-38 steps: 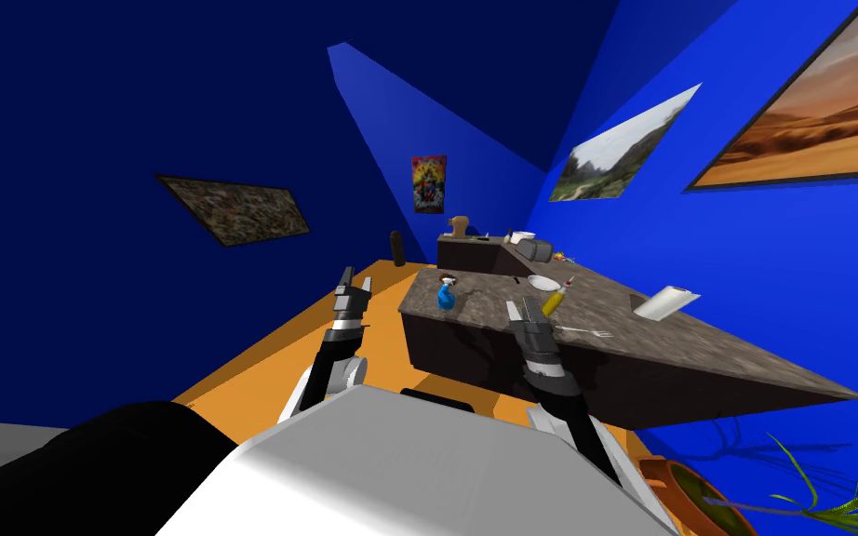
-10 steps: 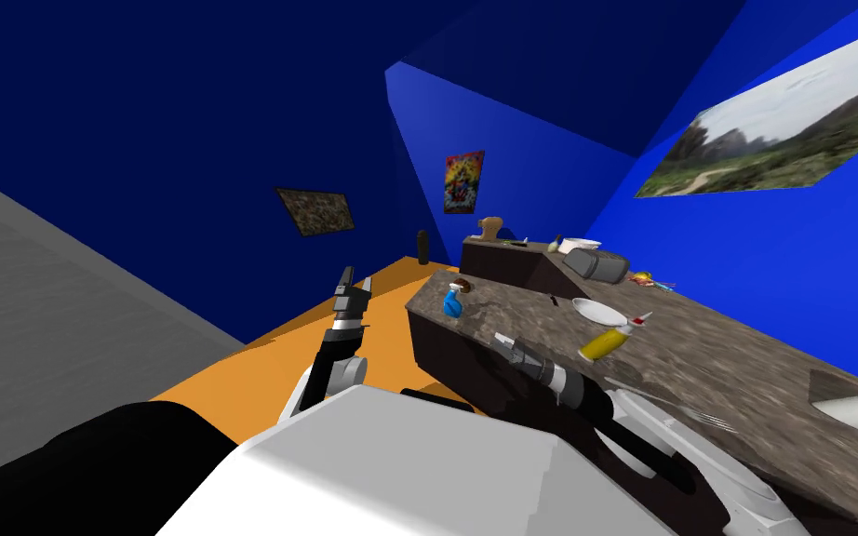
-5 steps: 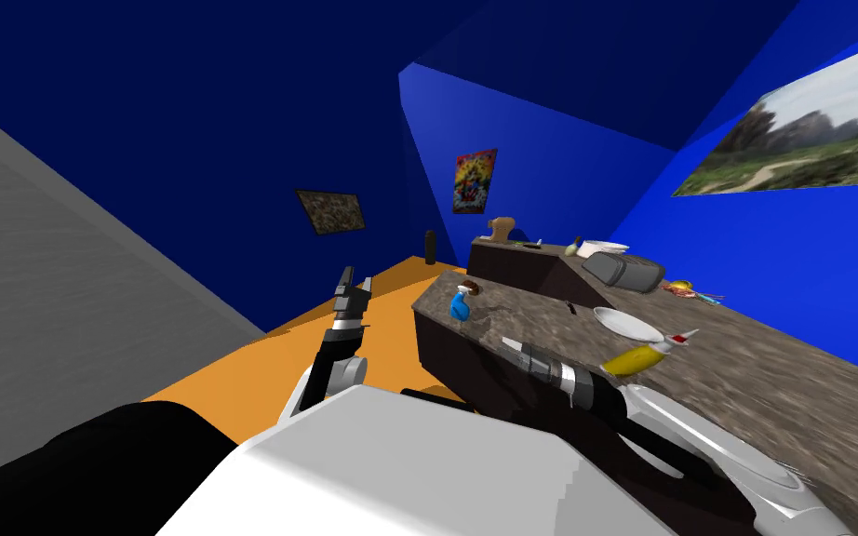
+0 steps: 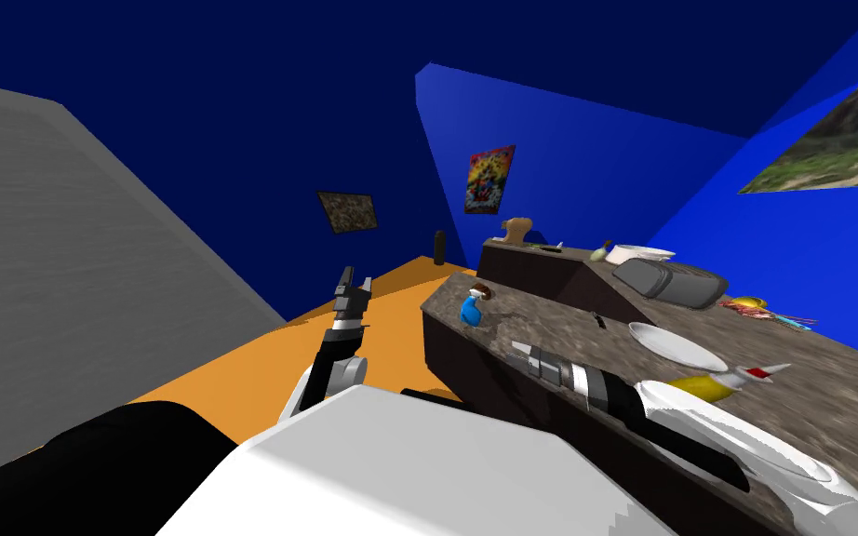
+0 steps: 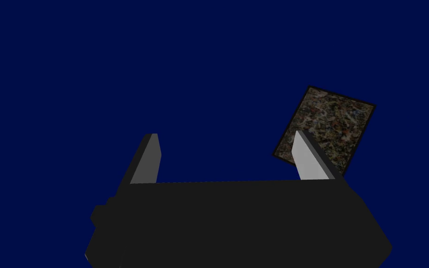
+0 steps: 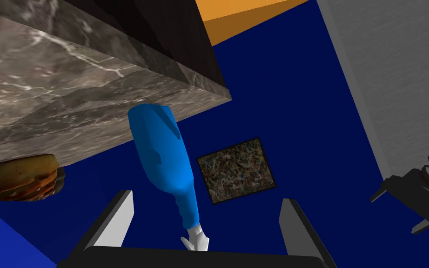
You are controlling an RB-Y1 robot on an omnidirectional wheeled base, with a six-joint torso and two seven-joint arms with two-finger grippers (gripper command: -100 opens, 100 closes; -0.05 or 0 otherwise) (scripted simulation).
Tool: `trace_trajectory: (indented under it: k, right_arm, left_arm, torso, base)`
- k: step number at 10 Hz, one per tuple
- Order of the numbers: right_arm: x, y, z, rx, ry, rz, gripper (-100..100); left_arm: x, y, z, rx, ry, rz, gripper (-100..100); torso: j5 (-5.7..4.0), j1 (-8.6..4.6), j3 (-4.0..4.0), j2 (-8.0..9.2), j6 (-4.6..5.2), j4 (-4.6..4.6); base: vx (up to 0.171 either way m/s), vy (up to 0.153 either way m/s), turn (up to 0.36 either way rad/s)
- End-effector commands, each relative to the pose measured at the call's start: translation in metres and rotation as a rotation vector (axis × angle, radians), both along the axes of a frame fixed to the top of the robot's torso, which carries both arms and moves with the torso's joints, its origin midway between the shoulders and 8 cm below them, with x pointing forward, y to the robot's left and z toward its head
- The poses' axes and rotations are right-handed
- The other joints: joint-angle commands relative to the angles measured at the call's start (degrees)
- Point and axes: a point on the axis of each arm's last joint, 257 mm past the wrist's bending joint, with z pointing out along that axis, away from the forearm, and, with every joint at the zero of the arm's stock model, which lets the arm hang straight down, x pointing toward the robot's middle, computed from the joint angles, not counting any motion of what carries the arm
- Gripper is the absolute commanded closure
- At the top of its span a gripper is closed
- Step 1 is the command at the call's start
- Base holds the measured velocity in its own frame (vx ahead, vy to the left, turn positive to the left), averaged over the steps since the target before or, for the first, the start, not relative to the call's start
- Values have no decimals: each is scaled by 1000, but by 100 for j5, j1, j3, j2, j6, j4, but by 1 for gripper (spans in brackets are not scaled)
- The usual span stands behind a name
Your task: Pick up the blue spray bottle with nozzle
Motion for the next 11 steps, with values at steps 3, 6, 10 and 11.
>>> trace_trajectory:
  k: [3, 6, 10, 11]
  right_arm:
    - [2, -37, -8, -136, 11, 16, -100]
    - [4, -69, -10, -247, 18, 27, -100]
    - [8, -112, -6, -392, 24, 39, -100]
    - [9, -123, -4, -431, 25, 43, -100]
  left_arm:
    - [0, 0, 0, 0, 0, 0, 0]
    - [0, 0, 0, 0, 0, 0, 0]
    - [0, 0, 0, 0, 0, 0, 0]
    - [0, 0, 0, 0, 0, 0, 0]
  torso:
    - [2, 7, 1, 2, 2, 0]
    - [3, 13, 1, 3, 3, 1]
    - [5, 21, -4, -6, 0, -2]
    - [6, 23, -6, -9, 3, -2]
  base:
    - [26, 52, 196]
    - [30, 67, 206]
    - [48, 68, 212]
    - [49, 91, 204]
